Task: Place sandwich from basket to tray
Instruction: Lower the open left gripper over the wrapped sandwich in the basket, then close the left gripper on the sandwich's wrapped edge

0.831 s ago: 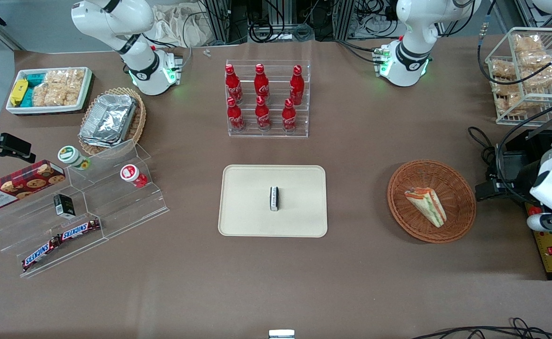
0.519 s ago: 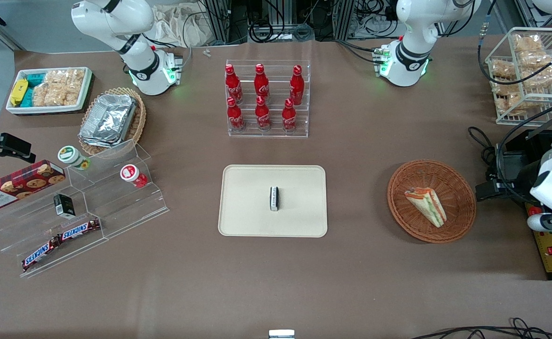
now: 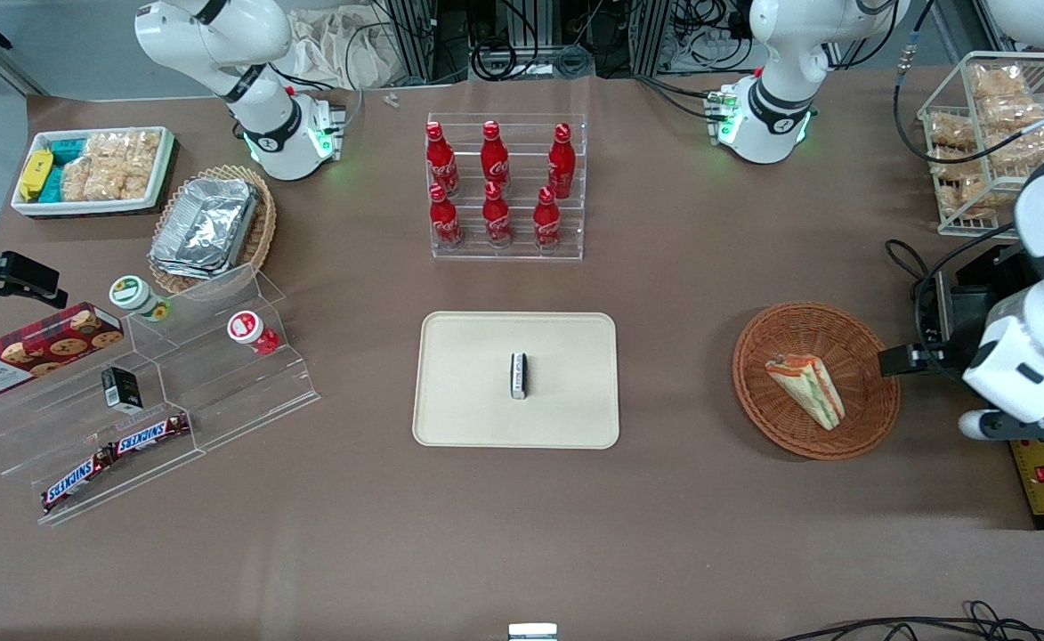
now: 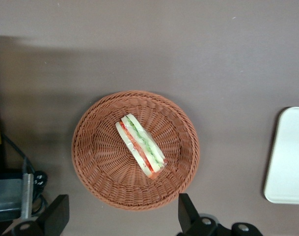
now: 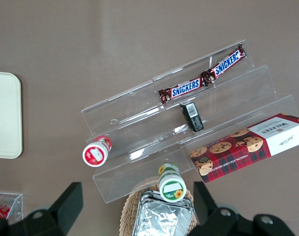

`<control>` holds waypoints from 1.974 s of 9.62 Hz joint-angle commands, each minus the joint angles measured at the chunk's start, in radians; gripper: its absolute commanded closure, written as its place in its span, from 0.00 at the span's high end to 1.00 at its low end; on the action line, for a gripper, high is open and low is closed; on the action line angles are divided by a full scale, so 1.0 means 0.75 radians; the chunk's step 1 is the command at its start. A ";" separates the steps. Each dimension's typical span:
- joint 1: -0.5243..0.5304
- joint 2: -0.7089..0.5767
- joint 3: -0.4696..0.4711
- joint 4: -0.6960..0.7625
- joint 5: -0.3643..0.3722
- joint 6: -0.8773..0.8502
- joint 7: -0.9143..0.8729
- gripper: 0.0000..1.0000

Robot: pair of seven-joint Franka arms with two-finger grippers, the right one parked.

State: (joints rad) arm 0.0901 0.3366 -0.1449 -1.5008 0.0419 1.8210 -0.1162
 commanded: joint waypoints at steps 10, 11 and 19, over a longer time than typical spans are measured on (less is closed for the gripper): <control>0.068 0.003 0.003 -0.744 -0.001 0.799 -0.747 1.00; 0.066 0.036 0.003 -0.732 -0.005 0.814 -0.808 1.00; 0.054 0.020 -0.005 -0.689 -0.007 0.791 -0.915 1.00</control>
State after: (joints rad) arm 0.1286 0.3705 -0.1462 -2.0251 0.0383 2.4438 -0.7826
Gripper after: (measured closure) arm 0.000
